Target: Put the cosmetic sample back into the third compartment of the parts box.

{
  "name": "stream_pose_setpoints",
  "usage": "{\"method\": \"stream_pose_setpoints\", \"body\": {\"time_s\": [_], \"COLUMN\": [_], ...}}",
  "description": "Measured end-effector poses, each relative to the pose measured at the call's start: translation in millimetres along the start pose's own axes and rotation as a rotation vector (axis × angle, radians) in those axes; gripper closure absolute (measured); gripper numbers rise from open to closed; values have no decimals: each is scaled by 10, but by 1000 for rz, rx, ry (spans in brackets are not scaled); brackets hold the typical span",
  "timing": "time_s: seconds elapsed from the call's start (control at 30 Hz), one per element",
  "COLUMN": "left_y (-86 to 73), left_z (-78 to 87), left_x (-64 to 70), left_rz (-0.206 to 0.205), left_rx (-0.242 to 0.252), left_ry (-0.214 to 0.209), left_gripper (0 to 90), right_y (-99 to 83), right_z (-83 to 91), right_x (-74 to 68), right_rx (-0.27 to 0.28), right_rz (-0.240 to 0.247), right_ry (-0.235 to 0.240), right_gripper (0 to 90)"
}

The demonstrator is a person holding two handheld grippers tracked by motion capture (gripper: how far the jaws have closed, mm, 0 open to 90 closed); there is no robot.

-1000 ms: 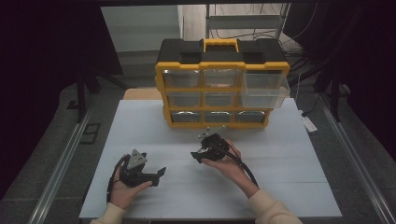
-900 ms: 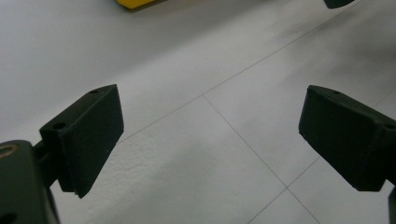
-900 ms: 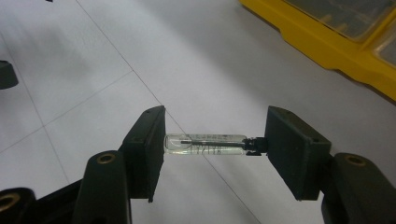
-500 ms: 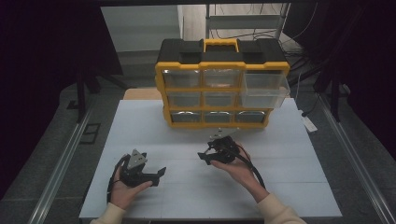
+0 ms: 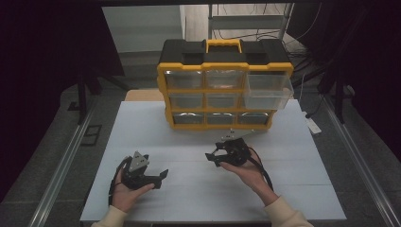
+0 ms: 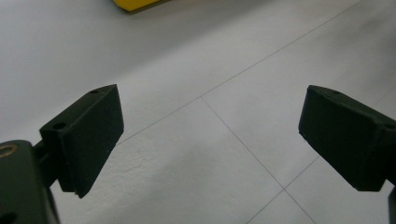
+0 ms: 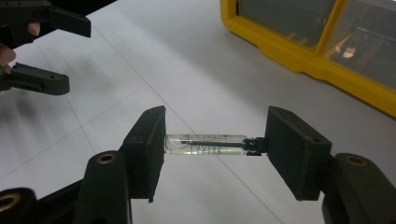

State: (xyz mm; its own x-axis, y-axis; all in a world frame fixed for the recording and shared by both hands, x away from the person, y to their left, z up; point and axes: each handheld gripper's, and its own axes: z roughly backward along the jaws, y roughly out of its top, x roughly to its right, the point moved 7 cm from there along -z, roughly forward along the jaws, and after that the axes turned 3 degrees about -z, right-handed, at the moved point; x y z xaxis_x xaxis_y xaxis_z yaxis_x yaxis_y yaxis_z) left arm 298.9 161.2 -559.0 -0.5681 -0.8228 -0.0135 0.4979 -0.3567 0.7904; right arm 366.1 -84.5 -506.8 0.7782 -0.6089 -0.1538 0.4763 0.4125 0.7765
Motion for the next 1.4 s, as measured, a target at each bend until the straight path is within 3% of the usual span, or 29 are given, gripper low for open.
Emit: {"method": "stream_pose_setpoints", "body": {"time_s": [0.63,1.4], "left_y": [10,20], "left_z": [9,5], "left_x": [-2,11], "left_rz": [-3,-4], "left_rx": [4,9], "left_ry": [-1,-1], "left_gripper": [75,73], "right_y": [95,375], "right_z": [231,611], "right_x": [2,-70], "right_rx": [67,190], "right_rz": [1,19], "right_ry": [-20,-28], "right_gripper": [403,403]}}
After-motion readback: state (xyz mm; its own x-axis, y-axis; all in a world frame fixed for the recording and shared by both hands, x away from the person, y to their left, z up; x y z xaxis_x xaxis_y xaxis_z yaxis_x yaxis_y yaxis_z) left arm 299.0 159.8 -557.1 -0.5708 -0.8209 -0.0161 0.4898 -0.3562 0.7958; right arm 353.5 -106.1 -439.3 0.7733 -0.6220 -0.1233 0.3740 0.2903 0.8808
